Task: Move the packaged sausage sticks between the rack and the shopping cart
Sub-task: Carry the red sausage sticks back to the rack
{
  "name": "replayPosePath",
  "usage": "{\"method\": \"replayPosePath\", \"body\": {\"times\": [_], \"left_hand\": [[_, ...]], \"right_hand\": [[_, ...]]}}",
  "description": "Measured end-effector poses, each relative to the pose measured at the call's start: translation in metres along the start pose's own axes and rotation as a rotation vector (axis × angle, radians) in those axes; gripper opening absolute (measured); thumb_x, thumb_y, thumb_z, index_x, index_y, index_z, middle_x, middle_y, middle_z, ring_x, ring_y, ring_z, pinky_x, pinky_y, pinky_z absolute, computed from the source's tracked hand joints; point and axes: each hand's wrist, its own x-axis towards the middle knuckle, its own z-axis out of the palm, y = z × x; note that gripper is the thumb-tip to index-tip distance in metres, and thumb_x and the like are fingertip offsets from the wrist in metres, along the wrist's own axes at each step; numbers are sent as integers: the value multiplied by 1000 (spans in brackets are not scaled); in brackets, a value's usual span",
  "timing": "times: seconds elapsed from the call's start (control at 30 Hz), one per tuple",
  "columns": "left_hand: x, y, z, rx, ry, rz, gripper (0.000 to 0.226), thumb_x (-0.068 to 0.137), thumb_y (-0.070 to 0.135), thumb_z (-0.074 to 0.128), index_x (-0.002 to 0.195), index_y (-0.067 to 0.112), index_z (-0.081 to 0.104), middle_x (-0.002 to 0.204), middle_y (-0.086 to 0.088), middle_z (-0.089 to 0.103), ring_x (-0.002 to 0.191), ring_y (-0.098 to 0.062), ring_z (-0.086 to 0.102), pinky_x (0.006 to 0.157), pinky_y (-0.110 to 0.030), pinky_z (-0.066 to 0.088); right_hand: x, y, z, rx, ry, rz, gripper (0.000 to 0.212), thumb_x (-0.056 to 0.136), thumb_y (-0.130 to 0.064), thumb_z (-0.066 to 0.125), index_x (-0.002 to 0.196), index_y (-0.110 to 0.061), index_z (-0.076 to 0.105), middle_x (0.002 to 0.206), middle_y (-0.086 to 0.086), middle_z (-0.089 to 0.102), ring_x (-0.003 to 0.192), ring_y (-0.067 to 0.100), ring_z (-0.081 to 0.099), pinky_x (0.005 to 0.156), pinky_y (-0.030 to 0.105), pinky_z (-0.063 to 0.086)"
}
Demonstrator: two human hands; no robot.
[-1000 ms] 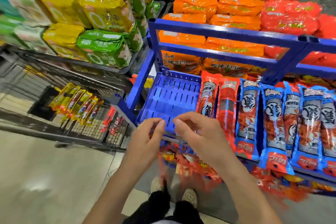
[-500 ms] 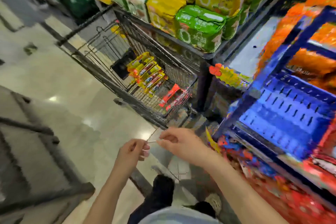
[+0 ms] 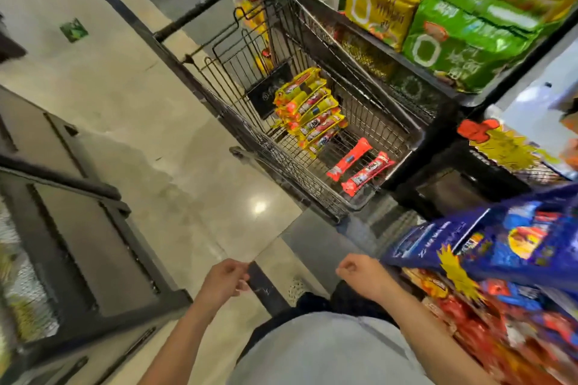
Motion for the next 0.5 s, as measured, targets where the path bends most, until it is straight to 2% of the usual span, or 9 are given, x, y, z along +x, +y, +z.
{"method": "replayPosePath", "body": {"times": [0.17,0.27,0.33,0.4,0.43,0.5], "left_hand": [[48,44,-10,128,-71,33,15,96,18,53,96,10,66,91,-15,71,66,-20,64,59,-27,48],[71,91,9,265,-150,115,19,96,19,53,99,6,66,93,-14,71,68,-19,64,54,-20,48],[86,126,21,329,-242,176,19,96,19,52,102,7,65,96,-11,70,71,-17,63,54,-15,47],[105,159,29,414,-307,236,19,95,22,51,101,12,65,94,-6,71,76,-16,66,63,-19,50],[115,175,31,451,-327,257,19,94,24,51,100,14,65,92,-4,71,76,-15,67,66,-22,50],[134,204,32,483,-356,283,17,94,23,50,96,14,65,88,-4,72,71,-15,67,67,-27,51]], "right_hand": [[28,5,-3,176,105,149,17,91,-25,61,101,-14,69,109,7,69,106,27,62,94,36,48],[49,7,-13,339,194,229,9,92,-21,61,89,-17,69,96,11,72,88,28,66,81,35,52],[70,3,-24,401,228,261,9,92,-19,62,89,-14,68,92,14,72,73,24,61,71,32,49],[92,-7,-36,472,275,292,7,92,-15,63,88,-11,68,78,11,68,59,19,54,60,28,47],[104,-13,-43,488,276,293,12,93,-16,61,83,-14,67,69,8,64,55,19,53,57,28,46],[131,-28,-57,459,267,301,23,92,-29,56,72,-24,64,62,2,63,59,23,60,61,35,50]]}}
